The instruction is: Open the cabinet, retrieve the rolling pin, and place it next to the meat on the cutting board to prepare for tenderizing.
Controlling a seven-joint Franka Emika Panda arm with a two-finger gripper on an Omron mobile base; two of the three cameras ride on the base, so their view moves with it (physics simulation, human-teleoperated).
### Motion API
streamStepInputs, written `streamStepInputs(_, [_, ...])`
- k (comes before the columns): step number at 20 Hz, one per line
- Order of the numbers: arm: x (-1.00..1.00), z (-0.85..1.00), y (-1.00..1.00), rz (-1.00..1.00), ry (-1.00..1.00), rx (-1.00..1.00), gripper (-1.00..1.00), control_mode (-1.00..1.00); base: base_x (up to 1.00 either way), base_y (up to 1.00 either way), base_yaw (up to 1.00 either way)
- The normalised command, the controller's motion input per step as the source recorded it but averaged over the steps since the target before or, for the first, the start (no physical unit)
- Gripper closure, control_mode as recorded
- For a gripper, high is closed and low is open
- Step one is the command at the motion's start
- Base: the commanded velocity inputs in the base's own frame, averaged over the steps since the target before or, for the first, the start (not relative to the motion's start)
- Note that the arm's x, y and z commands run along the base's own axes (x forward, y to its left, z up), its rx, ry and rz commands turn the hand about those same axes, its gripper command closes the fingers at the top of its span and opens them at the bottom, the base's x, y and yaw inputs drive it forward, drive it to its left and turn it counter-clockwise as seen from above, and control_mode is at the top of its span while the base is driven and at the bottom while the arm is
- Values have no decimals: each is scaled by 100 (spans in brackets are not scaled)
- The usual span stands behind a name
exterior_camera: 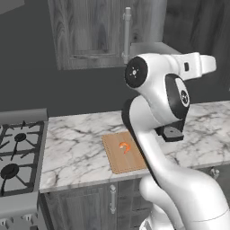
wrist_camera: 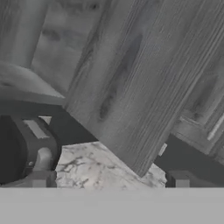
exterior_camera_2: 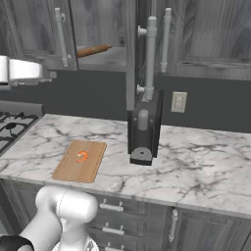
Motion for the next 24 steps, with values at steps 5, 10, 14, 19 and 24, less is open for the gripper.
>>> streamStepInputs(5, [-3, 0, 50, 22, -26, 20, -100, -100, 0, 0, 0])
streamStepInputs(10, [6, 10, 29, 26, -24, 13, -100, -100, 0, 0, 0])
streamStepInputs(14, [22, 17, 14, 29, -18, 8, -100, -100, 0, 0, 0])
streamStepInputs(19, [33, 13, 9, 25, -10, 3, -100, -100, 0, 0, 0])
streamStepInputs(24, [43, 0, 21, 15, -1, 0, -100, -100, 0, 0, 0])
